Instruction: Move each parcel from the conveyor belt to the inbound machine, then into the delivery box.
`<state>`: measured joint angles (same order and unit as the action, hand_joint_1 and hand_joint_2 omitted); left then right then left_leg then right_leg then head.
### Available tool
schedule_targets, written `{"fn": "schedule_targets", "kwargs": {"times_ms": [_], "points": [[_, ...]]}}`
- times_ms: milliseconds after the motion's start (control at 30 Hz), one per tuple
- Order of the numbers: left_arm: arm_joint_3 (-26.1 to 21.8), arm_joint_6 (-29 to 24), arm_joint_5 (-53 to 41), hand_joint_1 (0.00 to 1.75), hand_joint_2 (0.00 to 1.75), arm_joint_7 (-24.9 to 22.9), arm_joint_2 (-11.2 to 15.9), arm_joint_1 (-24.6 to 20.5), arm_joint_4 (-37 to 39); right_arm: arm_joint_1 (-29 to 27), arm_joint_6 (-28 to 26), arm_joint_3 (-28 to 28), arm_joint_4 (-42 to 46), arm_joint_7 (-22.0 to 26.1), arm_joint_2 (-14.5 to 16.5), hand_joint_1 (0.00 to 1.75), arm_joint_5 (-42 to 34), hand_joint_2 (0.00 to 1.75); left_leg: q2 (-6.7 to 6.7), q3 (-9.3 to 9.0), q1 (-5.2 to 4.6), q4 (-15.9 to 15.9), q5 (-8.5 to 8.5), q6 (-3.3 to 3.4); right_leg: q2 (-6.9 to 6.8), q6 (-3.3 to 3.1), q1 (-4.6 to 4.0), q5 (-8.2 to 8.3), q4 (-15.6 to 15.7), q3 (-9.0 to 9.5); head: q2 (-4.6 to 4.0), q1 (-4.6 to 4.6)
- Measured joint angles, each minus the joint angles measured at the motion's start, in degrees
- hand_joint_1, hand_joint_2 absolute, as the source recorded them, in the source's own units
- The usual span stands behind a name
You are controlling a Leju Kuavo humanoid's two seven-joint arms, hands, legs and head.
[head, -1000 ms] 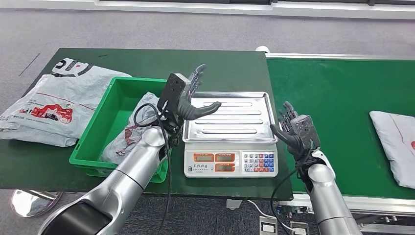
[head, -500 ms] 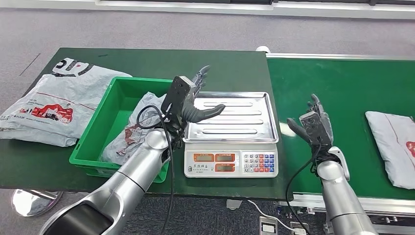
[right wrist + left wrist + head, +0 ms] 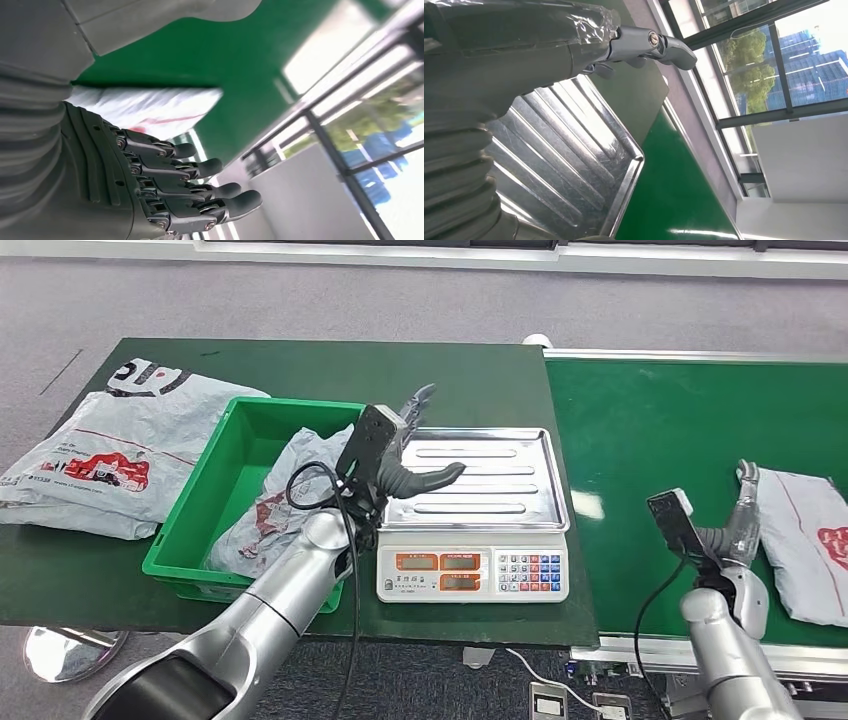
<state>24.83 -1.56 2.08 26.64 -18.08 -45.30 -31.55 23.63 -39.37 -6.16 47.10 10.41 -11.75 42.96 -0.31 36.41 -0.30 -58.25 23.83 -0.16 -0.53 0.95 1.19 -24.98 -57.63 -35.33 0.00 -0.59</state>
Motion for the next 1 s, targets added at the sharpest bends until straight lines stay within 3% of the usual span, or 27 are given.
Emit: {"fn": "schedule_targets", "kwargs": {"times_ms": [100,267,567,633,800,1000], "points": [[0.0,-0.2,0.3,0.00,1.75,0.3,0.2,0.2,0.5,-0.2,-0.4,-2.4,-2.3,-2.3,-0.5,0.00,5.9,1.75,0.00,0.00,0.00,0.0,0.00,0.00,0.00,0.00,0.00,0.00,0.0,0.00,0.00,0.00],[0.0,-0.4,0.4,0.00,1.75,0.3,0.3,0.4,0.9,-0.3,-0.6,-4.5,-4.4,-3.2,-0.9,0.00,8.4,1.75,0.01,0.00,0.01,0.0,0.01,-0.01,0.02,0.00,0.00,-0.01,0.0,-0.01,0.00,0.00],[0.0,-1.6,0.4,0.00,1.75,1.3,1.3,2.6,0.1,-0.8,-0.6,-10.7,-6.8,-10.6,-1.1,0.00,20.1,1.75,-0.01,0.01,0.00,0.0,0.03,0.02,-0.02,0.04,0.00,-0.03,0.0,0.01,0.00,0.00],[0.0,-1.7,0.2,0.00,1.75,1.4,1.8,3.3,-0.5,-1.0,-0.6,-12.5,-7.3,-13.3,-1.1,0.00,23.7,1.75,-0.01,0.01,0.00,0.0,0.03,0.02,-0.02,0.04,0.00,-0.04,0.0,0.01,0.00,0.00],[-0.1,-2.0,-1.0,0.00,1.75,0.2,2.2,5.2,-2.9,-0.7,0.9,-16.5,-9.5,-26.0,-1.1,0.00,35.8,1.75,-0.02,0.03,0.00,0.0,0.05,0.03,-0.04,0.06,0.00,-0.05,0.0,0.02,0.00,0.00],[-0.6,-1.7,-3.0,0.00,1.75,-1.3,1.9,6.0,-4.5,0.0,3.2,-20.5,-10.9,-31.7,-1.1,0.00,42.2,1.75,-0.06,0.03,-0.01,0.0,0.06,0.06,-0.11,0.07,0.01,-0.05,0.0,0.02,0.00,0.00]]}}
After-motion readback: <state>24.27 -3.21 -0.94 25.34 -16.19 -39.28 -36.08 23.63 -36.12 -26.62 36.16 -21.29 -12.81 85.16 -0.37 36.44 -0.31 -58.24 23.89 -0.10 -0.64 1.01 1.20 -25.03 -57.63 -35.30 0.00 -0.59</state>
